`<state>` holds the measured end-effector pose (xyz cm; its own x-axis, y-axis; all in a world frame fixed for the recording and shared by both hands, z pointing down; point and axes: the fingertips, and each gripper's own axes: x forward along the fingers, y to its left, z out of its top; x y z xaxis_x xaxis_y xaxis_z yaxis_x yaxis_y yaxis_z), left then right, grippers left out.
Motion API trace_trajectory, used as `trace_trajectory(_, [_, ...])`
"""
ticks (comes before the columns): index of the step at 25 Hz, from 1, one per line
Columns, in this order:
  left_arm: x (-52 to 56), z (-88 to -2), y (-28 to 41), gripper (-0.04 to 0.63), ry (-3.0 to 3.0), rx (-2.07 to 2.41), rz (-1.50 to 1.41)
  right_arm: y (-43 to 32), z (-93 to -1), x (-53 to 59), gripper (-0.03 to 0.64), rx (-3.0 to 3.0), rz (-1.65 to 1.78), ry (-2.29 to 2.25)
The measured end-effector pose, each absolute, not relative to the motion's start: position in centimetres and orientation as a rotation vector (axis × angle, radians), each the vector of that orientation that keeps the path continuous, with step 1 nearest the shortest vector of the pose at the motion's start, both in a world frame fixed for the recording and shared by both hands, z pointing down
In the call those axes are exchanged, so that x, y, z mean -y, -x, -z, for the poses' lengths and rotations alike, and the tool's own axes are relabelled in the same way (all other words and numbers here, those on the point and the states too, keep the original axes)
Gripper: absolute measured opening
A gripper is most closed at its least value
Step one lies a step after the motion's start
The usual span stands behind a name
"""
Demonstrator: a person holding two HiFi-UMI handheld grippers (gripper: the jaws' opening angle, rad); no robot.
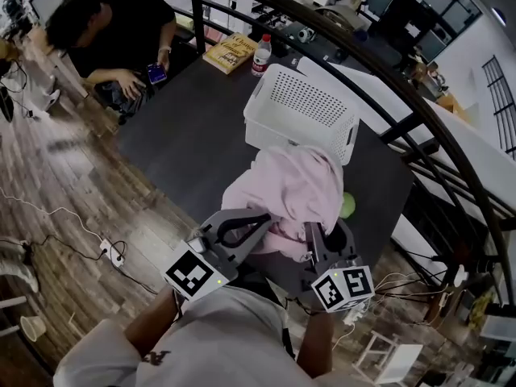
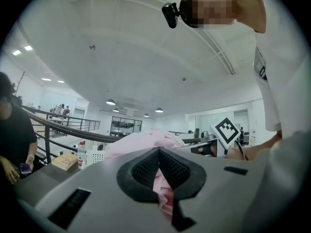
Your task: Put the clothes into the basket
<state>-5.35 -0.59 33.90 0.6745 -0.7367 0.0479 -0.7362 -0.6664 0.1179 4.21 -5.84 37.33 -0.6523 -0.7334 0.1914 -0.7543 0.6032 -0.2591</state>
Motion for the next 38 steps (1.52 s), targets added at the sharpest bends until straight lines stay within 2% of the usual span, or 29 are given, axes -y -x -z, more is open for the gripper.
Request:
trace_trajectory(23, [6.4, -30.3, 3.1, 0.003, -2.734, 1.364, -0.01, -5.7, -29.9, 14.2, 0.132, 2.95, -0.334, -1.194])
trace_trajectory(38, [14.7, -31.2, 6.0, 0.003, -2.784, 1.227, 0.023, -2.5, -30.4, 22.1, 0.132, 2.833, -0.309, -1.316])
